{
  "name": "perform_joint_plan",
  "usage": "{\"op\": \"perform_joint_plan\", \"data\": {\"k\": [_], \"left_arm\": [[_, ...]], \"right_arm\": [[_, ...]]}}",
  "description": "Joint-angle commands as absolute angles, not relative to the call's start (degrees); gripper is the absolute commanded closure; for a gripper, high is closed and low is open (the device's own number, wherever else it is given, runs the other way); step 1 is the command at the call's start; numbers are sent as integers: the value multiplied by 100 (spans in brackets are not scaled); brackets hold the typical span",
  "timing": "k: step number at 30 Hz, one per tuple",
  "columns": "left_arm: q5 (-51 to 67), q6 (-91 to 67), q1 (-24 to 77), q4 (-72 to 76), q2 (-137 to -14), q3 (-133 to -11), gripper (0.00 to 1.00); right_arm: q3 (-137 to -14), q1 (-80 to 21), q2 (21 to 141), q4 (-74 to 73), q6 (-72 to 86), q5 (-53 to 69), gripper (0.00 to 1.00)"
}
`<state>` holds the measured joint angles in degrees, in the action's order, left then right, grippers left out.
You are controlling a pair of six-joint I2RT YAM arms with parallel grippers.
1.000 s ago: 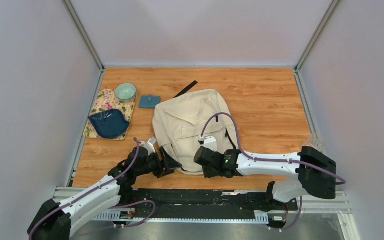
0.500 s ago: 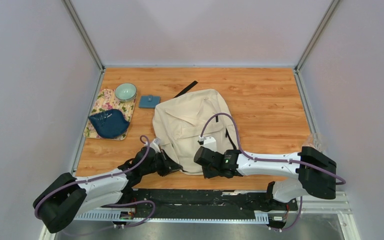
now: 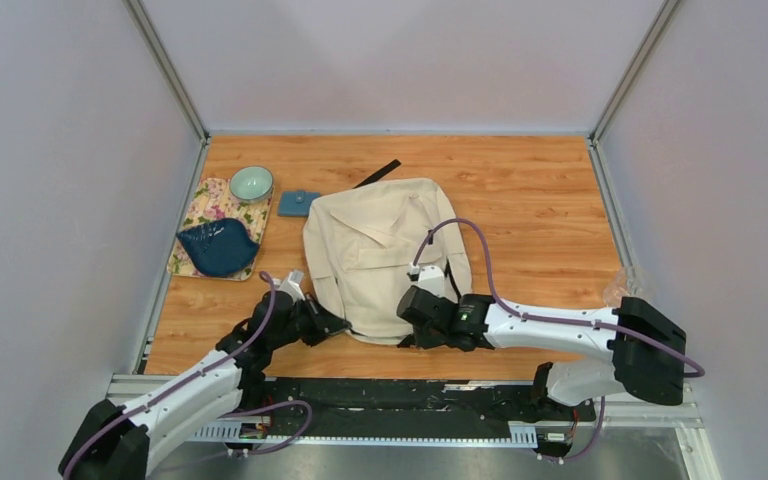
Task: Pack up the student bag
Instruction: Zip the student bag at the center of the board.
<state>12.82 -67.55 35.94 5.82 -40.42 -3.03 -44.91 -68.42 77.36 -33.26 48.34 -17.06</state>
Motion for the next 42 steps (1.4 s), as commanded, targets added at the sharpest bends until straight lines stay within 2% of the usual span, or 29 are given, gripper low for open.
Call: {"op": "perform_joint_plan", "data": {"k": [1, 9, 10, 11, 13, 14, 17, 18, 22, 29, 32, 37, 42], "left_arm": [[1300, -6083, 2866, -253, -3665, 158, 100], [1688, -5495, 2356, -597, -3753, -192, 100], [1670, -5432, 2347, -737, -3762, -254, 97], [1644, -5379, 2338, -790, -3762, -377, 84], [1670, -5291, 2347, -878, -3744, -465, 68], [1722, -5274, 2338, -896, -3727, -535, 49], [1758, -5195, 2347, -1089, -3630, -676, 32], [1749, -5125, 2347, -1168, -3534, -720, 29], [1504, -4905, 2347, -2027, -3147, -1019, 26], [388, -3921, 2355, -3463, -2654, -2493, 23], [727, -3726, 2347, -3262, -2715, -2724, 23], [1845, -5121, 2583, -1982, -2953, -2120, 23], [1056, -6380, 4065, -1284, -2926, -1398, 22]], "right_arm": [[-4351, -6689, 7436, -3744, 4755, -2215, 100], [-4166, -6618, 7190, -3964, 4834, -2347, 100], [-4157, -6618, 7120, -3938, 4817, -2321, 100], [-4140, -6609, 7093, -3894, 4816, -2294, 100], [-4079, -6609, 7014, -3718, 4816, -2163, 100], [-4061, -6627, 6996, -3666, 4816, -2136, 100], [-4017, -6618, 6970, -3507, 4834, -2074, 100], [-4025, -6618, 6978, -3481, 4843, -2057, 100], [-4025, -6618, 6996, -3419, 4825, -2022, 100], [-4008, -6627, 6961, -3366, 4808, -1995, 100], [-4008, -6618, 6978, -3287, 4816, -1986, 100], [-4095, -6618, 7066, -3269, 4808, -1995, 100], [-4122, -6627, 7075, -3278, 4860, -2004, 100]]}}
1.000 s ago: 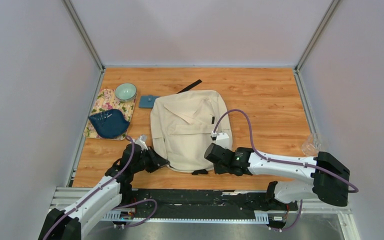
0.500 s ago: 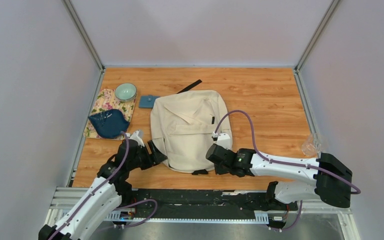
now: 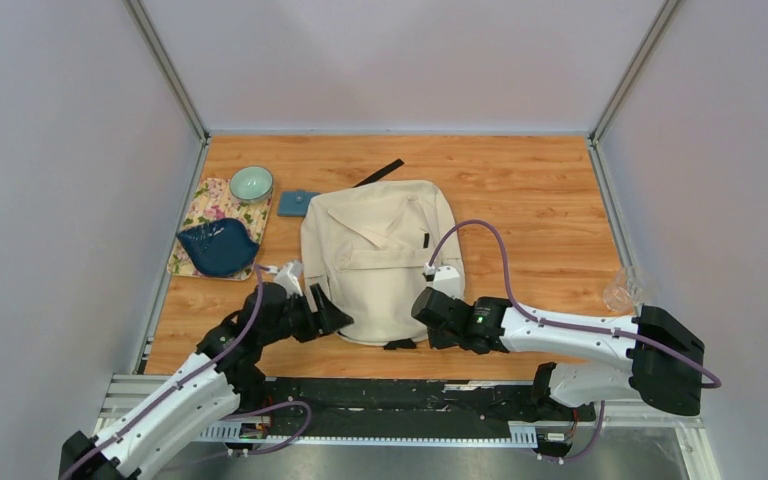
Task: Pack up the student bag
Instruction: Zip the student bag at the center of the board.
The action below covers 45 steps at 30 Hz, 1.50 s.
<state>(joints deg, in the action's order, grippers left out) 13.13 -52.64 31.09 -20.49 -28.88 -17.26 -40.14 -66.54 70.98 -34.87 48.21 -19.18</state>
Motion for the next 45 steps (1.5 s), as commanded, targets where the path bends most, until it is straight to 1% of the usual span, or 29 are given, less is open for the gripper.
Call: {"op": "perform_joint_plan", "data": {"k": [1, 3, 6, 8, 9, 11, 13, 15, 16, 19, 23, 28, 29, 30, 31, 33, 34, 35, 36, 37, 39, 43, 45], "left_arm": [[950, -6511, 4269, -1118, -2979, -1345, 22], [730, -6758, 4795, -898, -3233, -1257, 21], [353, -6969, 5263, -713, -3471, -1204, 21], [89, -7223, 5492, -274, -3559, -1020, 21], [27, -7329, 5528, 189, -3603, -924, 21], [9, -7749, 5625, 674, -3909, -599, 21], [9, -7918, 5695, 1203, -4200, -536, 21], [17, -7884, 5853, 1240, -4587, -685, 21], [-296, -7823, 5923, 1239, -4684, -816, 20], [-684, -7953, 6117, 1371, -4939, -879, 20], [-1080, -8217, 6135, 1599, -5307, -774, 20], [-1283, -8192, 6135, 1952, -5756, -738, 20], [-1309, -8183, 6135, 1821, -5826, -756, 23], [-1336, -8165, 6135, 1811, -5853, -747, 29], [-1397, -8113, 6126, 1811, -5862, -669, 42], [-1450, -8103, 6117, 1811, -5801, -546, 58], [-1476, -8069, 6074, 1802, -5696, -423, 72], [-1477, -8060, 6047, 1706, -5626, -352, 79], [-1468, -8051, 6003, 1627, -5538, -230, 91], [-1459, -8033, 5925, 1530, -5346, -159, 100], [-1450, -8016, 5845, 1188, -5099, 51, 100], [-1564, -7840, 5748, 485, -4143, 386, 100], [-1713, -7814, 5748, -208, -3781, 448, 100]], "right_arm": [[-4131, -6618, 7084, -3278, 4878, -2004, 100], [-4166, -6618, 7084, -3278, 4878, -2021, 100], [-4192, -6618, 7066, -3322, 4869, -2039, 100], [-4192, -6618, 7023, -3340, 4887, -2039, 100], [-4175, -6609, 6988, -3349, 4922, -2039, 100], [-4157, -6618, 6961, -3357, 4939, -2030, 100], [-4157, -6618, 6900, -3366, 4948, -2030, 100], [-4157, -6618, 6873, -3410, 4939, -2039, 100], [-4149, -6618, 6873, -3410, 4948, -2030, 100], [-4122, -6618, 6847, -3428, 5010, -2004, 100], [-4069, -6618, 6759, -3428, 5054, -1986, 100], [-4087, -6618, 6715, -3419, 5027, -1951, 100], [-4078, -6618, 6715, -3393, 4993, -1942, 100], [-4069, -6627, 6724, -3375, 4975, -1925, 100], [-4061, -6627, 6724, -3358, 4949, -1899, 100], [-4061, -6618, 6759, -3348, 4922, -1916, 100], [-4061, -6618, 6759, -3357, 4922, -1942, 100], [-4061, -6609, 6776, -3366, 4922, -2003, 100], [-4078, -6618, 6794, -3401, 4904, -2056, 100], [-4096, -6609, 6794, -3471, 4896, -2100, 100], [-4131, -6574, 6829, -3516, 4887, -2223, 100], [-4183, -6355, 6873, -3612, 4791, -2267, 100], [-4201, -6197, 6847, -3630, 4738, -2276, 100]]}}
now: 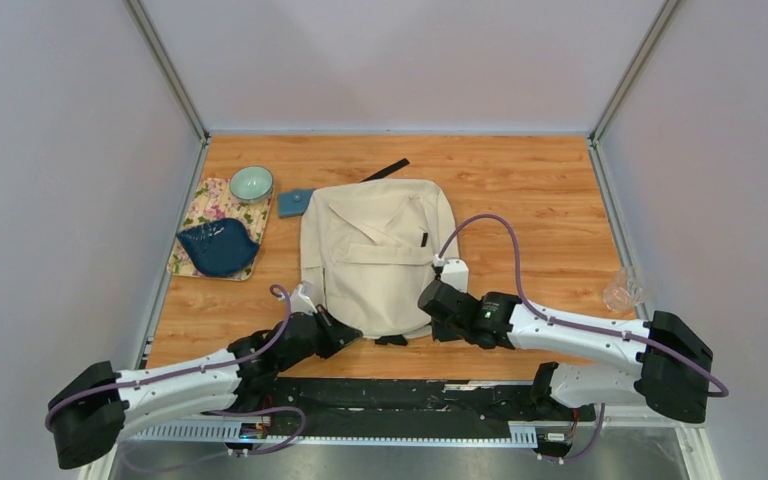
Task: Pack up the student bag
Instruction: Zip the student bag at the center of the board.
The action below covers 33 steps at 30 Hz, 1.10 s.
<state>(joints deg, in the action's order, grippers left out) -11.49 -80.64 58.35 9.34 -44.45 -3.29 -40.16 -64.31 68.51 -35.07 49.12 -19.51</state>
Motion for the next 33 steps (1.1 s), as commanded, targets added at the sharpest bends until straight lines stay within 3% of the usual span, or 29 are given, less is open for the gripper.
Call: {"op": "perform_joint_plan", "data": {"k": [1, 14, 15, 17, 18, 21, 27, 33], "left_arm": [[-1740, -7753, 5748, -411, -3440, 474, 100], [-2021, -7445, 5739, -2952, -1495, 378, 100], [-2013, -7227, 5739, -2962, -1451, 274, 86], [-2013, -7006, 5739, -3006, -1406, 106, 68], [-1987, -6570, 5739, -2988, -1424, -208, 53], [-2073, -5761, 5739, -3189, -1765, -998, 36], [-2224, -4415, 5774, -3665, -2645, -2511, 34], [-1410, -3395, 5915, -2560, -3277, -2901, 34]], "right_arm": [[-4219, -6127, 6829, -3647, 4659, -2285, 100], [-4184, -5520, 6609, -3665, 4315, -2119, 100], [-4166, -5528, 6601, -3665, 4324, -2092, 100], [-4131, -5520, 6548, -3586, 4342, -1961, 100], [-4079, -5511, 6522, -3551, 4359, -1916, 100], [-3991, -5520, 6416, -3393, 4403, -1741, 100], [-3937, -5520, 6363, -3296, 4482, -1608, 100], [-3955, -5520, 6319, -3235, 4474, -1494, 100]]}}
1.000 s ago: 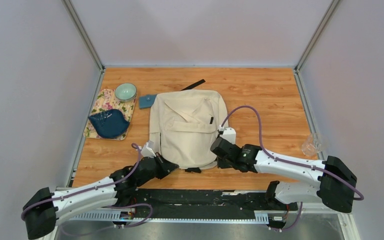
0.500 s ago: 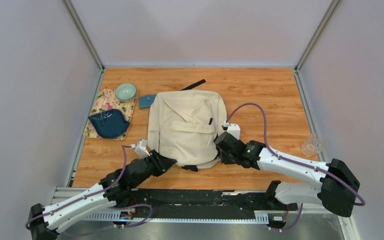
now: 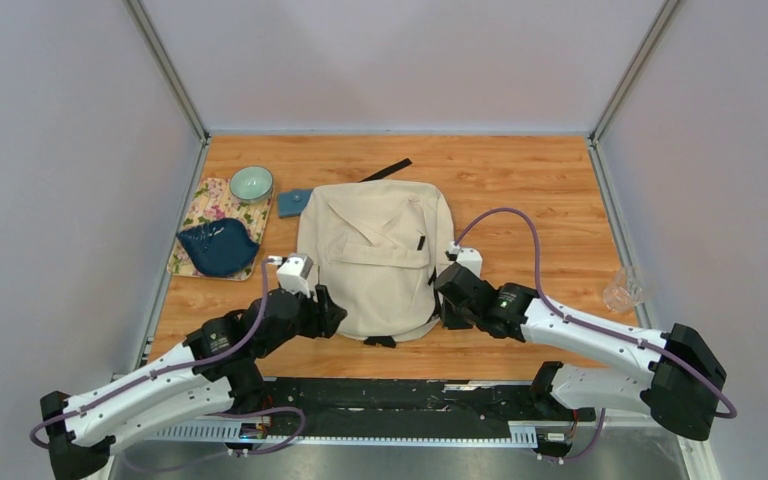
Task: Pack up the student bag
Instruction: Zip the student bag at the center of the board.
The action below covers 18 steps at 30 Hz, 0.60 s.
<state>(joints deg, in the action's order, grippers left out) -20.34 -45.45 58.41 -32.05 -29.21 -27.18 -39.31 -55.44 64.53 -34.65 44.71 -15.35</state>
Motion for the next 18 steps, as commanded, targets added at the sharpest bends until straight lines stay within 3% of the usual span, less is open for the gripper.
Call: {"op": "perform_joint_plan", "data": {"k": [1, 6, 10, 18], "left_arm": [[-1197, -3314, 5932, -2088, -3539, -2892, 34], [-37, -2736, 6151, -968, -4656, -3005, 33], [79, -2233, 6503, -590, -5701, -3366, 30], [-280, -1399, 7188, 482, -6345, -3384, 23]], "right_arm": [[-3955, -5520, 6337, -3217, 4465, -1485, 100], [-3990, -5528, 6407, -3199, 4482, -1433, 100], [-3947, -5520, 6311, -3278, 4596, -1503, 100], [-3938, -5519, 6126, -3401, 4605, -1538, 100]]}}
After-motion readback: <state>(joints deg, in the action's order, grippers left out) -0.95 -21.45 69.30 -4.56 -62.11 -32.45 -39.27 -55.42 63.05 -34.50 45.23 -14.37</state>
